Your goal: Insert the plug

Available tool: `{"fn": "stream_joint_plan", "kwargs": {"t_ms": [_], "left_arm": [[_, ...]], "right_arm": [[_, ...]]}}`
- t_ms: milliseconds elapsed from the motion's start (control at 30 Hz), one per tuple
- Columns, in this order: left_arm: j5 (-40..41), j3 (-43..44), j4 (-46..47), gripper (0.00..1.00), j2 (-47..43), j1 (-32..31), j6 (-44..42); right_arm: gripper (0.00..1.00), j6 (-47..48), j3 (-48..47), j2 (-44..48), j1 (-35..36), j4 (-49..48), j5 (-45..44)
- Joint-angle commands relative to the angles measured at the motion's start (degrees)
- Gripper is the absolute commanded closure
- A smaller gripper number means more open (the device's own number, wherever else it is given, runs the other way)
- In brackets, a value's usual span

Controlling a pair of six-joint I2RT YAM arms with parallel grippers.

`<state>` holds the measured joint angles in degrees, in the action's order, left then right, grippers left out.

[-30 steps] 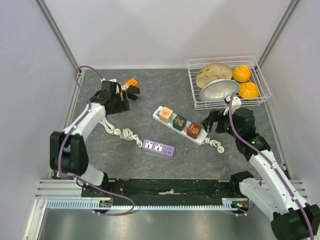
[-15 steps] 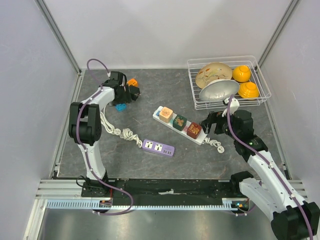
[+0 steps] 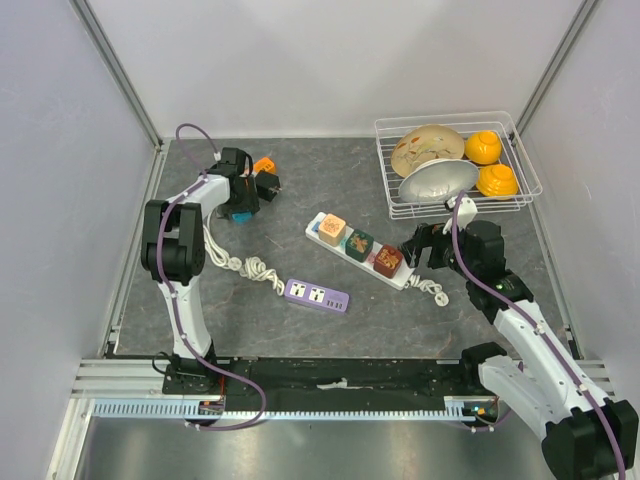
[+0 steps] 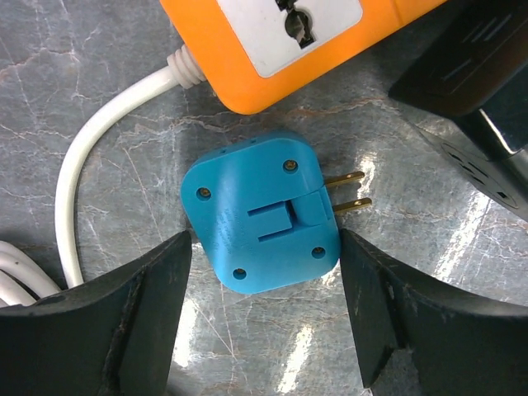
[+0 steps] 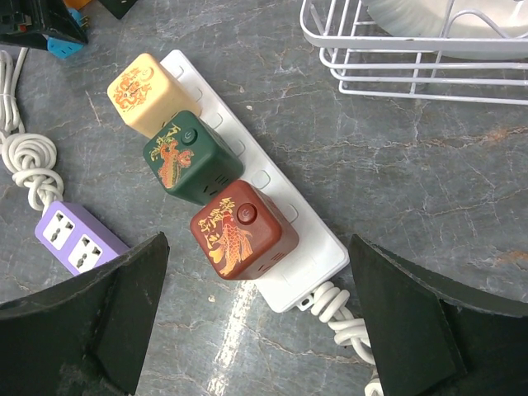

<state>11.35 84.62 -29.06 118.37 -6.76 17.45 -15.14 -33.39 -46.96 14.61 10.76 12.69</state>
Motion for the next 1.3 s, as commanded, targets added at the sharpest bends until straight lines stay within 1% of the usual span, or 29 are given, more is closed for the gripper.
{"fn": "stream_joint_plan", "kwargs": {"t_ms": [0, 33, 100, 300, 400, 433, 500, 533, 700, 833, 1000, 1067, 1100, 1133, 1200, 1267], "left_arm": [[0.86, 1.34, 0.32, 0.23, 1.69, 0.17, -1.63], [0.86, 1.42, 0.41, 0.25, 1.61, 0.17, -1.55], [0.43, 1.51, 0.41, 0.26, 1.78, 0.17, -1.46], [-0.8, 0.02, 0.23, 0.43, 0.82, 0.17, -1.19], [-1.86, -1.73, 0.14, 0.54, -1.55, 0.17, -1.54], [-2.12, -2.09, 0.23, 0.61, -3.21, 0.17, -1.54], [-3.0, -2.88, 0.23, 0.67, -4.98, 0.17, -1.81], [-3.27, -3.14, 0.14, 0.74, -6.47, 0.17, -1.9], [-6.42, -5.95, 0.23, 0.87, -10.52, 0.17, -2.42], [-9.06, -9.03, 0.14, 0.88, -14.03, -1.49, -3.04], [-11.0, -13.85, 0.23, 0.9, -20.53, -5.36, -2.08], [-11.09, -15.09, 0.67, 0.9, -22.64, -8.25, -1.81], [-11.09, -16.49, 0.93, 0.92, -24.92, -9.31, -1.72], [-11.09, -17.11, 1.19, 0.93, -25.9, -11.41, -1.63], [-11.0, -18.87, 2.16, 0.93, -28.27, -13.35, -1.72], [-11.0, -19.84, 2.95, 0.93, -31.61, -15.9, -2.33]], "right_arm": [[0.02, 0.72, 0.08, -0.15, -0.02, -2.68, 0.93], [0.02, 0.63, 0.08, -0.06, -0.11, -2.68, 1.02], [0.02, 0.72, 0.08, -0.06, -0.02, -2.68, 0.94], [0.02, 0.72, 0.08, 0.03, -0.02, -2.77, 0.94], [0.02, 0.72, -0.1, 0.2, -0.11, -2.42, 1.46], [0.02, 0.72, -0.27, 0.2, -0.11, -2.33, 1.72], [0.02, 0.72, -0.45, 0.38, -0.11, -1.72, 2.42], [0.02, 0.81, -0.71, 0.46, -0.11, -1.54, 2.69], [0.02, 0.2, -1.07, 1.43, -0.02, -0.48, 3.83], [0.02, -0.59, -1.07, 1.96, -0.02, -0.13, 5.32], [0.02, -3.4, -1.94, 0.38, -0.11, -0.04, 10.77], [0.02, -4.63, -3.0, -0.15, -0.02, -0.65, 13.57], [0.02, -5.94, -3.35, -0.85, 0.07, -0.92, 14.46], [0.02, -6.65, -4.05, -1.37, 0.07, -1.09, 15.51], [0.02, -9.19, -4.75, -3.3, 0.5, -1.97, 17.97], [0.02, -11.48, -5.55, -4.63, 1.47, -3.02, 18.34]]}}
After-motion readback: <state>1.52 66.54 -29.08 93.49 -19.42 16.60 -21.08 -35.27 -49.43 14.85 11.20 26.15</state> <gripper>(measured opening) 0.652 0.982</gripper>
